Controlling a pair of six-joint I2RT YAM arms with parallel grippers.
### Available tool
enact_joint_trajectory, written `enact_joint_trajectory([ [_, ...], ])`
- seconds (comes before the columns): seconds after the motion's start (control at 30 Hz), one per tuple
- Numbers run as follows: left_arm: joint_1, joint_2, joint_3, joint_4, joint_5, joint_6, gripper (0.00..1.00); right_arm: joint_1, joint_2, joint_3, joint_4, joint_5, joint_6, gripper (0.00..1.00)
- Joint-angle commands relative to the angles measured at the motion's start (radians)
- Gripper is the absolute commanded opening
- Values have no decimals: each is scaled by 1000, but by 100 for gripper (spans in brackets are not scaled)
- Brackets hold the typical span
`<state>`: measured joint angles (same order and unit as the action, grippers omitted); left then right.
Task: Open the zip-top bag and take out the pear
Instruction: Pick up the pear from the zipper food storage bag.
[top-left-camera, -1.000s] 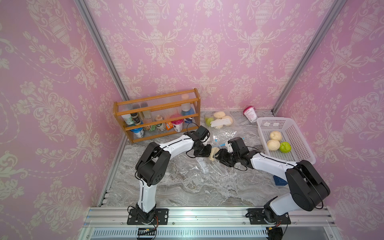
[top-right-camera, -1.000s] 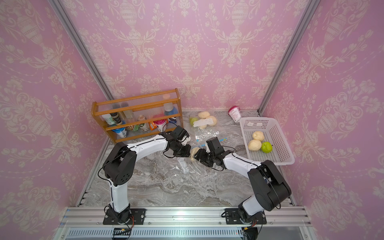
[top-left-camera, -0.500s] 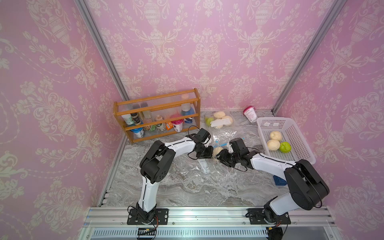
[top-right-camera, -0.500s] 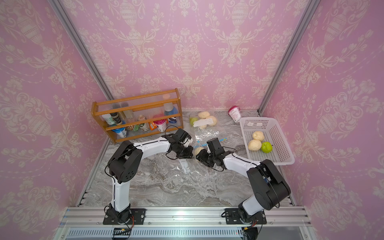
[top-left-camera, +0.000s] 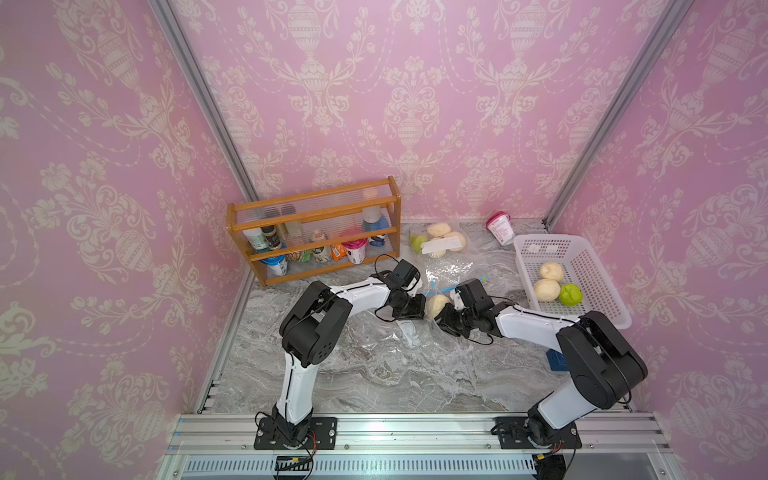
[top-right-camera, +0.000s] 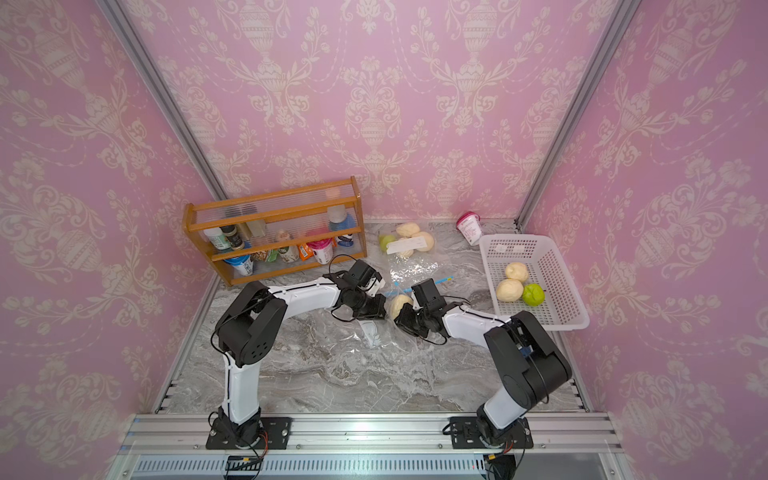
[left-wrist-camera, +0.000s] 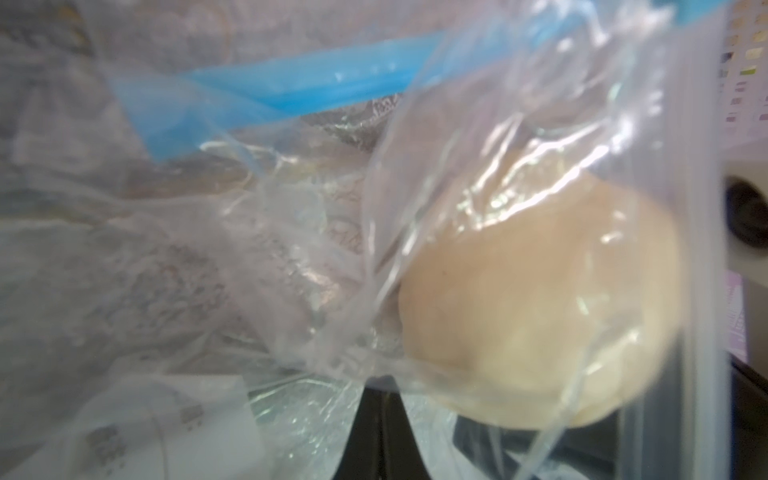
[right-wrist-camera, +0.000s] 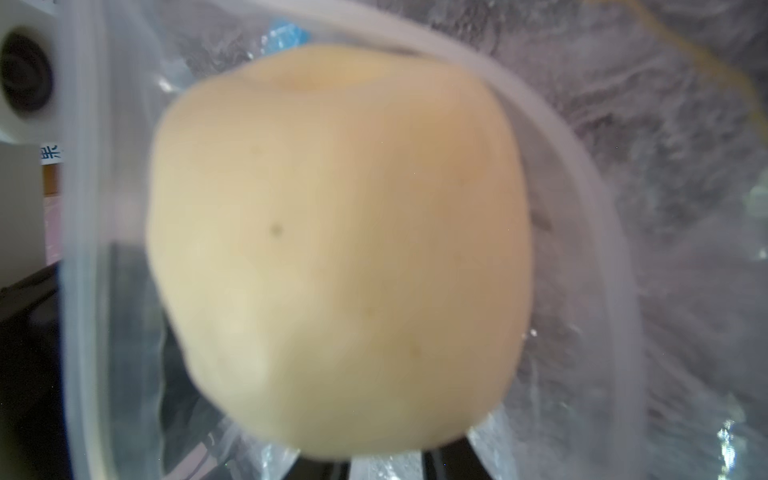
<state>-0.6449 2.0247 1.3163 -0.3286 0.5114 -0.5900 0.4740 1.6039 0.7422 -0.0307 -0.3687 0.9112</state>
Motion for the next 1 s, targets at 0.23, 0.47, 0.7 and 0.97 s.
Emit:
enact_joint_trajectory([
  [0.23,-7,27,-14,22,26,-11,4,24,15,-11,15,66,-94,39],
  [0.47,-6,26,-25,10,16,-2,4,27,-78,-40,-42,222,-91,51],
  [0.7,-7,26,-17,-44,-21,35,4,-31,-81,3,-93,248,-112,53],
  [0.97,-2,28,-6,-89,-55,62,4,-157,-127,67,-225,271,-217,54],
])
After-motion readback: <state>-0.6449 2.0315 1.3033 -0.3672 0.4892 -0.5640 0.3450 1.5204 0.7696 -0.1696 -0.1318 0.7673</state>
